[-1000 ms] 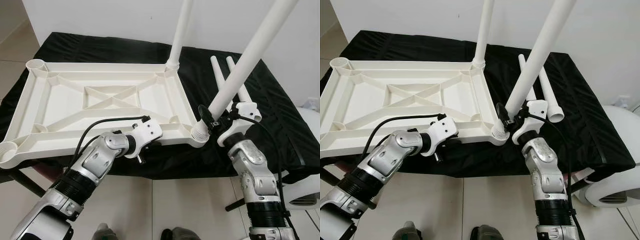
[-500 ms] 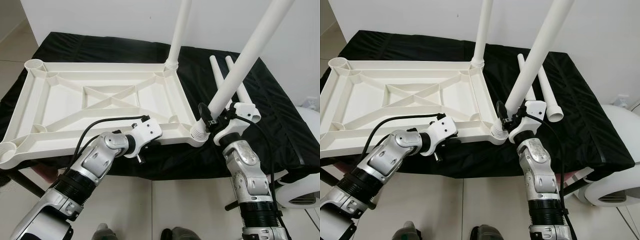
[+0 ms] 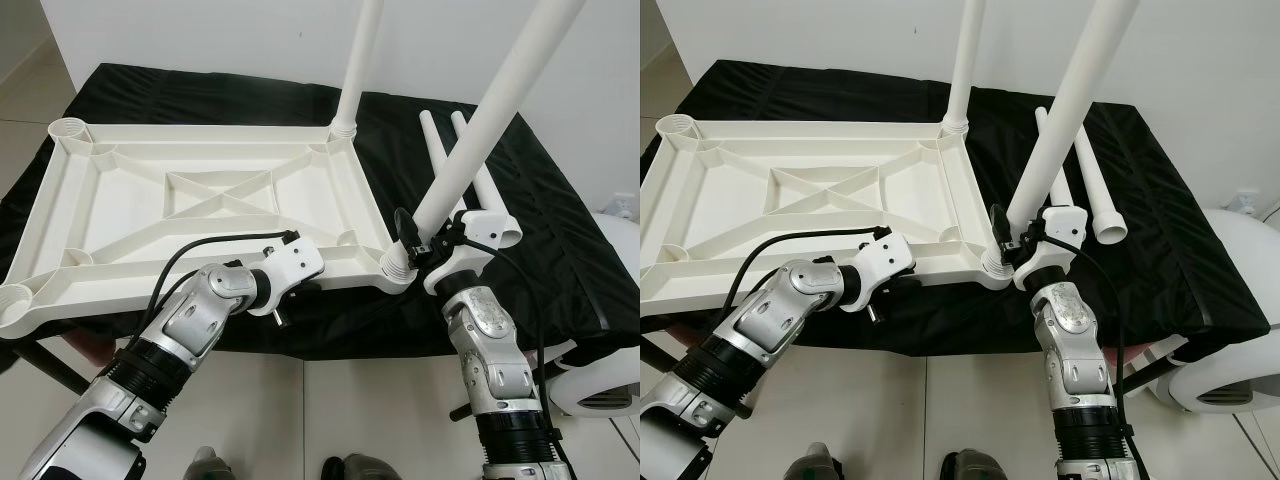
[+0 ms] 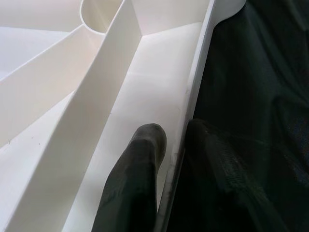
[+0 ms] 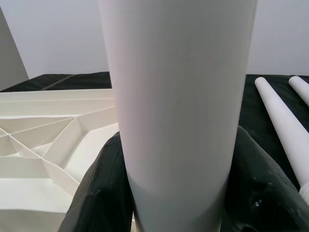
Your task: Building children table
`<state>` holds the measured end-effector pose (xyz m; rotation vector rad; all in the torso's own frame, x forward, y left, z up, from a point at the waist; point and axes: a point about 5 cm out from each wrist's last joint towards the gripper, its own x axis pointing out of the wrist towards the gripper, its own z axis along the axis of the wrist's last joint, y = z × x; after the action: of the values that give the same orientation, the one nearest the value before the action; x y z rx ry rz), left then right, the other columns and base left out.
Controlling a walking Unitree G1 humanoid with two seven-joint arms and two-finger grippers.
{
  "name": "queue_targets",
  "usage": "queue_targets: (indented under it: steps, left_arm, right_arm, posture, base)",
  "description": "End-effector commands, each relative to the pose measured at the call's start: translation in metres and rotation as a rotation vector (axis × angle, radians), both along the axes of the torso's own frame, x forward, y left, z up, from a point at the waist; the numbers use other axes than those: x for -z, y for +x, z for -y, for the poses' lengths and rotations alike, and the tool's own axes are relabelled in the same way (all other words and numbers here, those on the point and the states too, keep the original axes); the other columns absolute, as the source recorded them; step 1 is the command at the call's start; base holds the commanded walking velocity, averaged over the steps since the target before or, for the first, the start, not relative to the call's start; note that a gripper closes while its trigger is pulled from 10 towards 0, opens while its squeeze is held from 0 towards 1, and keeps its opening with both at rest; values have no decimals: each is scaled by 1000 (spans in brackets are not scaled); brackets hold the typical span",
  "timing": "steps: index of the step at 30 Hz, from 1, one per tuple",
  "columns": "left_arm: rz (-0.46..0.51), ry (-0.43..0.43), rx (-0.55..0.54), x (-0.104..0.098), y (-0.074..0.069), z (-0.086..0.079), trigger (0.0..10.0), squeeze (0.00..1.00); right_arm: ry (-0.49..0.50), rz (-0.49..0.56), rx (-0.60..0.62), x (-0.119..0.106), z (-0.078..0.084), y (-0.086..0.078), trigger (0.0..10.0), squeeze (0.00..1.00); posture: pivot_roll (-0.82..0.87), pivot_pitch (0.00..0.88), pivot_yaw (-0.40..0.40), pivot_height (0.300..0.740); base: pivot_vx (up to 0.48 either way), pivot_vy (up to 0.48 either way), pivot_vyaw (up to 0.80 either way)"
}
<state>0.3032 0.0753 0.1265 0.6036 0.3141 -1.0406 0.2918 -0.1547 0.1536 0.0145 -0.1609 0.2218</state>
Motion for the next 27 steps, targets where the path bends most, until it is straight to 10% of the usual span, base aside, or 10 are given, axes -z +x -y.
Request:
queue_targets:
  steps: [1,27]
  left_arm:
    - [26,20,-31,-3,3,-6,10000,0]
    - [39,12,-33,-9,4,-7,10000,0]
  right_arm:
    - [-4,-191,56,38,9,-3,10000,0]
    - [3,-175,221,49,13,-10,10000,0]
  posture:
    - [31,42,-68,740]
    - [32,57,-66,740]
  base:
    - [0,0,0]
    - [0,0,0]
